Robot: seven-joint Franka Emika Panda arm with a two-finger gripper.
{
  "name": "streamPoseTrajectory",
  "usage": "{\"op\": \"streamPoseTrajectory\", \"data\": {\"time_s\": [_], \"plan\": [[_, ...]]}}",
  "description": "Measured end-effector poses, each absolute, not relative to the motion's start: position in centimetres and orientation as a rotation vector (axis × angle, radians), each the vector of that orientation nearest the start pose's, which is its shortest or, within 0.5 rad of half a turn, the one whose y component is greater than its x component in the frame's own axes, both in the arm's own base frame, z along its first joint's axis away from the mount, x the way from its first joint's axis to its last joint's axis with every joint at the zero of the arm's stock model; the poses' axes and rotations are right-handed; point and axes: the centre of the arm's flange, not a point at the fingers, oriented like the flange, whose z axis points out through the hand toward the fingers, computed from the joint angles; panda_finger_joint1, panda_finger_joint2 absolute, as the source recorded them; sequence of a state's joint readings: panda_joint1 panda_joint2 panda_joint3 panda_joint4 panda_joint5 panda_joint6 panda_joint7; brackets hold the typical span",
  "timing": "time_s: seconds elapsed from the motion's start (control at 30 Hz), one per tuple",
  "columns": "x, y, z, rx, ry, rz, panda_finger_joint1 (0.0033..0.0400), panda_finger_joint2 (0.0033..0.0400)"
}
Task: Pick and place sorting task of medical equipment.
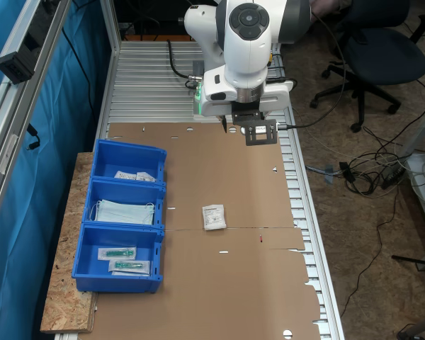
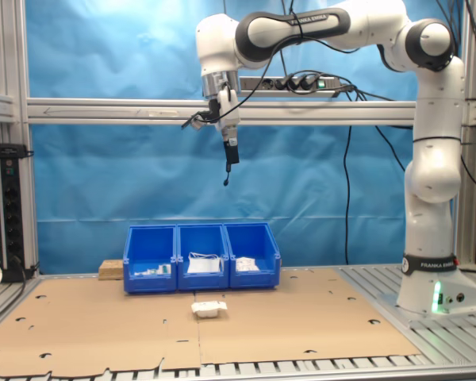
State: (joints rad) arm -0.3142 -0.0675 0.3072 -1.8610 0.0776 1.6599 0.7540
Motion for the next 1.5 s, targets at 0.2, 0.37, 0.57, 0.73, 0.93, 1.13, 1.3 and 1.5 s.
{"op": "streamPoseTrajectory", "data": {"time_s": [0.2,0.37,0.57,0.73,0.93,1.13,1.3,1.5], "plan": [[52.7,0.8,53.0,-2.898,1.183,0.232,0.04,0.04],[52.7,0.8,53.0,-2.898,1.183,0.232,0.04,0.04],[52.7,0.8,53.0,-2.898,1.183,0.232,0.04,0.04],[52.7,0.8,53.0,-2.898,1.183,0.232,0.04,0.04],[52.7,0.8,53.0,-2.898,1.183,0.232,0.04,0.04],[52.9,0.7,52.9,-2.896,1.184,0.226,0.04,0.04],[53.8,0.5,52.2,-2.885,1.181,0.198,0.04,0.04],[56.3,-0.2,49.3,-2.851,1.183,0.167,0.04,0.04]]}}
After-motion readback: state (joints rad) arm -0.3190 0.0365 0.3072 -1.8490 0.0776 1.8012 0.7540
